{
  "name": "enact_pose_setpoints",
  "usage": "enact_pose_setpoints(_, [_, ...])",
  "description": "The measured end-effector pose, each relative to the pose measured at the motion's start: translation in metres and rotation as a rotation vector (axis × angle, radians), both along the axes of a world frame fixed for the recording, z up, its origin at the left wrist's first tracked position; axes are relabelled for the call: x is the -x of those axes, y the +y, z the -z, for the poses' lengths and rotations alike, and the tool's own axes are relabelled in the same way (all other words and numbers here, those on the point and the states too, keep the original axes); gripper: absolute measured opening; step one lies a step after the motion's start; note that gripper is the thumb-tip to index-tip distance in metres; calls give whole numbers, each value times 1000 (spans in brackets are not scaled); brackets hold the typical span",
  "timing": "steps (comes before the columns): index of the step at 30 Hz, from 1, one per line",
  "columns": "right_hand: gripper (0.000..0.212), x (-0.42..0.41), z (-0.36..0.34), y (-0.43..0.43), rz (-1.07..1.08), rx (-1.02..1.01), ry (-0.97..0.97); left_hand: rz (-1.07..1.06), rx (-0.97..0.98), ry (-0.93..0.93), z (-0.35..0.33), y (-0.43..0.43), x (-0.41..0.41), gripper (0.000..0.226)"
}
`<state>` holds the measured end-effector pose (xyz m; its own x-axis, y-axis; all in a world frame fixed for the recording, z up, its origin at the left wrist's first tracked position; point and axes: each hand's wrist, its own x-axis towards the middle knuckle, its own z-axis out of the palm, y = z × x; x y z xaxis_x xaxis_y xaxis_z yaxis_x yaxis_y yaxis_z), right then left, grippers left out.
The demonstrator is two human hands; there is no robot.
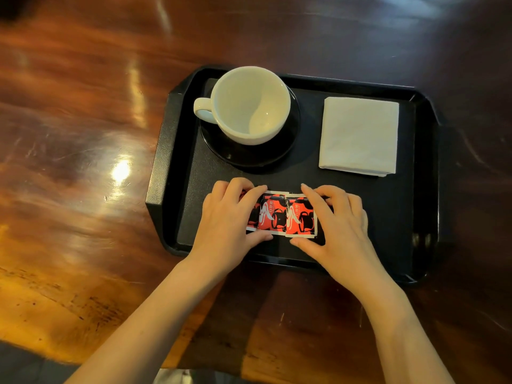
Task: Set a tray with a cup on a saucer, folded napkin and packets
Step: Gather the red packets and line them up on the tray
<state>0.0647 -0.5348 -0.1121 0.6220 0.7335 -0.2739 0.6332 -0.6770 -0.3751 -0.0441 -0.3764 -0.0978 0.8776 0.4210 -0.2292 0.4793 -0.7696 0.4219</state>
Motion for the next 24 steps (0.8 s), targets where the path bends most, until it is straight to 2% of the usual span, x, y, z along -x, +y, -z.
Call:
enact_pose_setpoints(6, [80,0,4,-1,40,-54,-23,1,5,12,-2,0,0,77])
enact_pose_setpoints(24, [82,3,5,-2,57,-61,-38,65,-16,8,-1,5,0,81])
